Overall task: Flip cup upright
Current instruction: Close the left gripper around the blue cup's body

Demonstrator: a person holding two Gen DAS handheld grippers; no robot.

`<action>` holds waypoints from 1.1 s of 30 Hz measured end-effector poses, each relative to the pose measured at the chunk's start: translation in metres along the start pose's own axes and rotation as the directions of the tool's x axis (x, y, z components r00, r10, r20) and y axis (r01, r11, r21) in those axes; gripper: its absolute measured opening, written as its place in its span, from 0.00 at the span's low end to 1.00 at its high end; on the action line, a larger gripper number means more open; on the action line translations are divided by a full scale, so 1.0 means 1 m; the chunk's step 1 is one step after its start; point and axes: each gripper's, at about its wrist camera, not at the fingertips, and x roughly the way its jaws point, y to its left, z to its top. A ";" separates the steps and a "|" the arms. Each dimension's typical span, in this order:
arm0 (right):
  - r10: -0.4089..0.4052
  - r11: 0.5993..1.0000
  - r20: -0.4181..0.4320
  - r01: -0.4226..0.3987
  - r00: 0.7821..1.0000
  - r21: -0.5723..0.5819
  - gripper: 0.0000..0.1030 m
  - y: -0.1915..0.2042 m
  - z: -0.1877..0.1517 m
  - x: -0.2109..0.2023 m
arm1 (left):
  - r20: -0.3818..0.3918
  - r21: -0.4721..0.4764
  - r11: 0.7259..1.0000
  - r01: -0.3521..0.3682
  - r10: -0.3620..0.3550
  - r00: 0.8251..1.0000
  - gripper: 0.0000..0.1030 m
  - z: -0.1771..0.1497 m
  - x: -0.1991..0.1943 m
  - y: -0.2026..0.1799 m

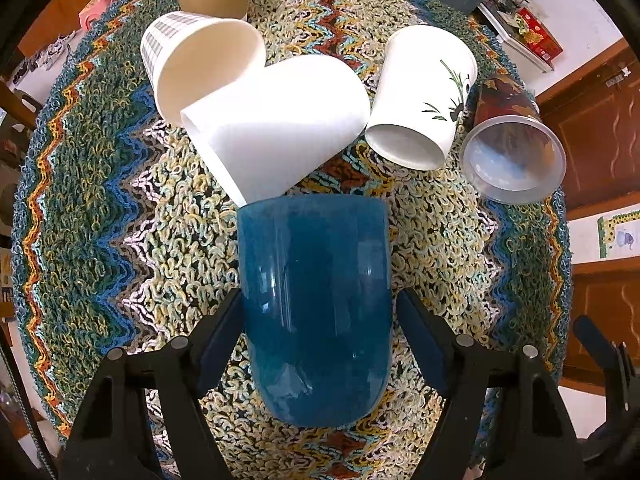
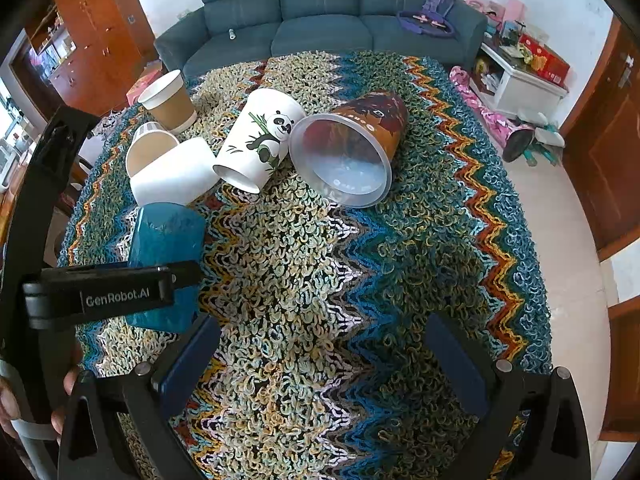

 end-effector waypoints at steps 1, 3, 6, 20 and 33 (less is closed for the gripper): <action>0.001 1.000 -0.002 -0.001 1.000 0.001 1.00 0.000 0.000 0.001 | -0.006 -0.003 1.000 0.003 -0.003 1.000 0.75 0.003 0.002 0.001; 0.002 1.000 -0.003 -0.002 1.000 0.001 1.00 0.000 0.000 0.001 | -0.018 -0.013 1.000 0.005 -0.005 1.000 0.74 0.007 0.007 0.000; 0.003 1.000 -0.005 -0.003 1.000 0.001 1.00 0.000 0.000 0.002 | -0.035 -0.025 1.000 0.010 -0.011 0.999 0.74 0.012 0.014 0.001; 0.008 1.000 -0.013 -0.008 1.000 0.003 1.00 -0.001 -0.002 0.005 | -0.018 -0.016 1.000 0.008 -0.008 1.000 0.73 0.010 0.017 -0.001; 0.005 1.000 0.000 -0.005 1.000 -0.008 1.00 0.005 -0.003 -0.004 | 0.038 0.006 1.000 -0.030 0.030 0.999 0.73 -0.014 -0.019 0.001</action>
